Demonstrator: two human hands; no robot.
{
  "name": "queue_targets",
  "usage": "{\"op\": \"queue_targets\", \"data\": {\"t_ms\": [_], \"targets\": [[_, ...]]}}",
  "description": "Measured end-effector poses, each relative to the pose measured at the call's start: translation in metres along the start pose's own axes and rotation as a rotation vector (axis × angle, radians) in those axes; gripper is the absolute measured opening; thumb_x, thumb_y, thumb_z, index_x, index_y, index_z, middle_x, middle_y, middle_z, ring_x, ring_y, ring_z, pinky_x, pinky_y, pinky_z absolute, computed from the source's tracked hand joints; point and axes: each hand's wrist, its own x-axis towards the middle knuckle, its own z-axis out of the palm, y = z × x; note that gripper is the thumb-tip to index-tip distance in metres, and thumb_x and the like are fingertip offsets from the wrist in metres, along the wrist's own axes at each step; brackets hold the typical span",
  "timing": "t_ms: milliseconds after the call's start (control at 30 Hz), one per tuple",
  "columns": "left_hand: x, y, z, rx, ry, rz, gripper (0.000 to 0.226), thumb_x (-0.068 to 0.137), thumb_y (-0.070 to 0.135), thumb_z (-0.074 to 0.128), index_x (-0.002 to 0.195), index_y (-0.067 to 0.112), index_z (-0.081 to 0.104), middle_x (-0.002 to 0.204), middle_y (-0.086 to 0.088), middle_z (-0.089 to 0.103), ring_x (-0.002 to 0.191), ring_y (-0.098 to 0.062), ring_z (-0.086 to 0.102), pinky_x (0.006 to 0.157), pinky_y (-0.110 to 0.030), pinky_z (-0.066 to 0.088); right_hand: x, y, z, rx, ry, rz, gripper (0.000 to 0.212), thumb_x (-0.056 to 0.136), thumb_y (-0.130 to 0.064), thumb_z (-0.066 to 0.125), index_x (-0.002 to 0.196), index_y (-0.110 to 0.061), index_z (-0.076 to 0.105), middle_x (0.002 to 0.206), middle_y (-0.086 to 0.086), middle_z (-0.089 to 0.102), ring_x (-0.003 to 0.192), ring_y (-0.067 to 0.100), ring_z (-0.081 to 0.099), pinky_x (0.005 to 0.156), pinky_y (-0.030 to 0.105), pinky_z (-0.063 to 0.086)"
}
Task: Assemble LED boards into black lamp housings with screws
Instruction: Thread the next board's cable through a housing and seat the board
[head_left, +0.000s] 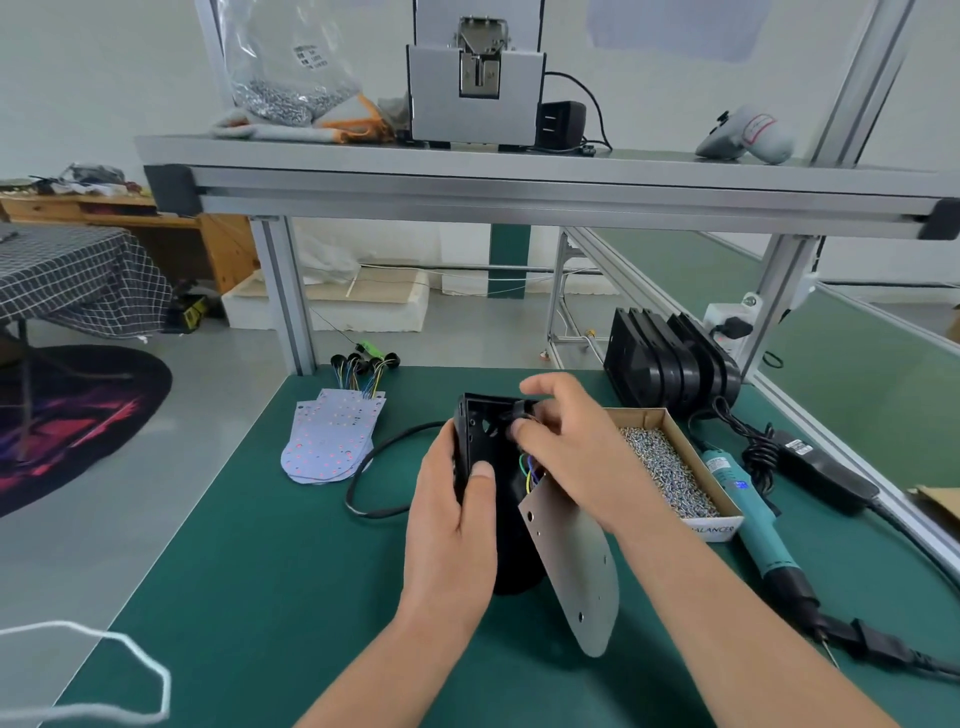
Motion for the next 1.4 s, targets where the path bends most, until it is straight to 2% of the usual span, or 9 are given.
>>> {"op": "queue_targets", "data": {"t_ms": [167, 433, 600, 733, 867, 1033, 1167, 1300, 1400], "targets": [[-0.002, -0.003, 0.002, -0.028, 0.004, -0.025, 0.046, 0.100, 0.038, 0.046, 0.144, 0.051, 0.051, 0.134, 0.030, 0.064, 0.127, 0.004, 0.058, 0.103, -0.024, 0.044, -0.005, 0.001, 0.000, 0.039, 0.090, -0.053, 0.012, 0.092, -0.026, 0.076, 0.097, -0.033, 0.067, 0.084, -0.002, 0.075, 0.075, 0.017, 0.071, 0.076, 0.043, 0.060], [-0.003, -0.007, 0.005, -0.008, -0.005, -0.009, 0.041, 0.101, 0.036, 0.045, 0.139, 0.048, 0.055, 0.130, 0.029, 0.066, 0.125, 0.002, 0.059, 0.098, -0.021, 0.045, -0.004, 0.001, -0.002, 0.063, 0.059, -0.057, 0.013, 0.085, -0.018, 0.076, 0.089, -0.030, 0.076, 0.075, -0.002, 0.074, 0.070, 0.011, 0.064, 0.074, 0.033, 0.055], [-0.005, -0.007, 0.005, -0.009, -0.001, -0.015, 0.042, 0.101, 0.035, 0.047, 0.140, 0.047, 0.056, 0.129, 0.032, 0.065, 0.123, 0.005, 0.059, 0.093, -0.004, 0.041, -0.005, -0.001, 0.004, -0.113, 0.004, -0.028, 0.020, 0.086, -0.012, 0.077, 0.086, -0.031, 0.078, 0.079, -0.012, 0.077, 0.073, 0.008, 0.070, 0.075, 0.031, 0.058], [-0.005, -0.007, 0.004, 0.001, -0.006, 0.009, 0.043, 0.101, 0.040, 0.048, 0.143, 0.045, 0.056, 0.127, 0.026, 0.065, 0.125, 0.000, 0.058, 0.097, -0.014, 0.044, -0.006, -0.007, 0.007, -0.310, 0.007, -0.070, 0.024, 0.086, -0.016, 0.074, 0.079, -0.039, 0.074, 0.079, -0.021, 0.075, 0.074, 0.004, 0.070, 0.074, 0.030, 0.057], [-0.006, -0.005, 0.003, 0.035, -0.013, 0.051, 0.038, 0.101, 0.044, 0.048, 0.138, 0.052, 0.053, 0.120, 0.024, 0.063, 0.121, -0.006, 0.059, 0.093, -0.010, 0.042, -0.008, -0.012, 0.008, -0.408, 0.031, -0.090, 0.024, 0.087, -0.019, 0.072, 0.077, -0.041, 0.069, 0.076, -0.018, 0.074, 0.071, 0.002, 0.066, 0.067, 0.027, 0.053], [-0.003, -0.004, -0.001, 0.038, -0.018, 0.107, 0.037, 0.103, 0.049, 0.046, 0.135, 0.066, 0.046, 0.124, 0.026, 0.063, 0.124, -0.005, 0.059, 0.096, -0.009, 0.042, -0.013, -0.018, 0.009, -0.414, 0.036, -0.139, 0.010, 0.092, -0.023, 0.072, 0.093, -0.033, 0.071, 0.079, -0.019, 0.073, 0.076, 0.001, 0.066, 0.066, 0.022, 0.048], [-0.002, -0.003, -0.003, 0.014, -0.021, 0.130, 0.039, 0.105, 0.048, 0.046, 0.137, 0.069, 0.046, 0.130, 0.030, 0.062, 0.130, -0.003, 0.056, 0.097, -0.006, 0.040, -0.017, -0.020, 0.009, -0.443, 0.057, -0.179, 0.005, 0.096, -0.027, 0.072, 0.099, -0.029, 0.069, 0.075, -0.017, 0.067, 0.074, 0.005, 0.062, 0.067, 0.028, 0.047], [-0.003, -0.004, -0.001, -0.023, -0.043, 0.121, 0.042, 0.106, 0.046, 0.045, 0.148, 0.050, 0.050, 0.137, 0.026, 0.062, 0.136, -0.005, 0.054, 0.101, -0.007, 0.040, -0.019, -0.020, 0.008, -0.414, 0.108, -0.151, 0.016, 0.094, -0.028, 0.075, 0.096, -0.028, 0.059, 0.071, -0.015, 0.066, 0.074, 0.003, 0.062, 0.062, 0.022, 0.045], [-0.005, -0.005, 0.001, -0.027, -0.053, 0.121, 0.046, 0.107, 0.046, 0.046, 0.152, 0.041, 0.049, 0.137, 0.025, 0.062, 0.136, -0.006, 0.054, 0.103, -0.010, 0.041, -0.021, -0.021, 0.004, -0.387, 0.095, -0.141, 0.012, 0.094, -0.024, 0.074, 0.092, -0.026, 0.063, 0.074, -0.014, 0.070, 0.072, 0.006, 0.065, 0.067, 0.033, 0.053]]}}
